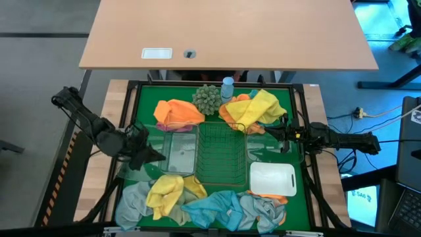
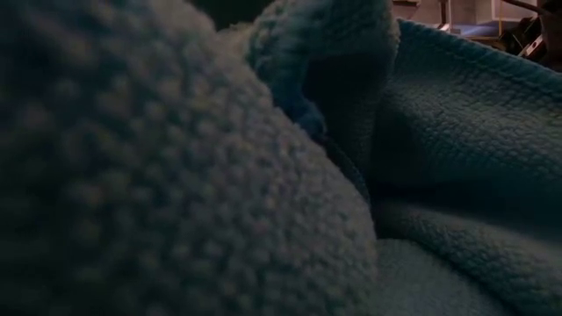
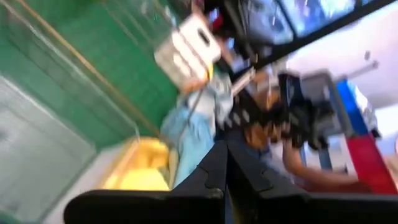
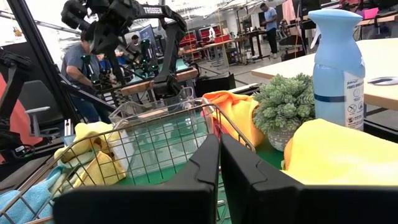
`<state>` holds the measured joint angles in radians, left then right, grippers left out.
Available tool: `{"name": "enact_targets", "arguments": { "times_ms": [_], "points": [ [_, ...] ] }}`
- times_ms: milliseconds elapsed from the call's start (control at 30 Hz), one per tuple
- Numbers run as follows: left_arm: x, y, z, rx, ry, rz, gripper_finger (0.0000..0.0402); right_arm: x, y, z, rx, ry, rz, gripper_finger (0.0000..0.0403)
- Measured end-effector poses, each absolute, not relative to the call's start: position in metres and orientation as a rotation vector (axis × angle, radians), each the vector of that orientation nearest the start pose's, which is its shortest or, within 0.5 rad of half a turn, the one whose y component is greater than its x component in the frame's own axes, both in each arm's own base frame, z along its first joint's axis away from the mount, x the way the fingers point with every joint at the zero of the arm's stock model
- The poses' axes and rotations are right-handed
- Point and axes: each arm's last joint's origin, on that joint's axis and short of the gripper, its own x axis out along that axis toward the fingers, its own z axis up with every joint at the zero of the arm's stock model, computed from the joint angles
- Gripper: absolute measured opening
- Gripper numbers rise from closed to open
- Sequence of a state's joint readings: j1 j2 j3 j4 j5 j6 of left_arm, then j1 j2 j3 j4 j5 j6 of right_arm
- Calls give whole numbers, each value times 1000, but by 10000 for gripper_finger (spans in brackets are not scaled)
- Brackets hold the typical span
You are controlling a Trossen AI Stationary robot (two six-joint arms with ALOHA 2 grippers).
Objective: Sort microfiber towel by color & place in baskets
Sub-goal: Put the bottom left yellow microfiber cloth into the middle transparent bin
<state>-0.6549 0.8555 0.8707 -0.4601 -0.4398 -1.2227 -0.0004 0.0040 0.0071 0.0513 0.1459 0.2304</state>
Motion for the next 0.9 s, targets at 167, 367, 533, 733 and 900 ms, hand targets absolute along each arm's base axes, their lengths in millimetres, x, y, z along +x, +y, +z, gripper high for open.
{"name": "enact_targets", "arguments": {
  "times_ms": [167, 367, 533, 733, 900],
  "points": [
    [161, -113, 314, -971, 587, -28, 0, 97, -4, 171, 234, -71, -139, 17],
    [176, -127, 295, -1085, 699, 54, 30, 97, -4, 171, 234, -71, -139, 17],
    [187, -137, 279, -1142, 793, 108, 79, 97, -4, 171, 234, -71, -140, 17],
    [198, -149, 259, -1152, 937, 125, 115, 97, -4, 171, 234, -71, -139, 17],
    [208, -157, 248, -1148, 941, 130, 121, 97, -4, 171, 234, -71, -139, 17]
  ]
}}
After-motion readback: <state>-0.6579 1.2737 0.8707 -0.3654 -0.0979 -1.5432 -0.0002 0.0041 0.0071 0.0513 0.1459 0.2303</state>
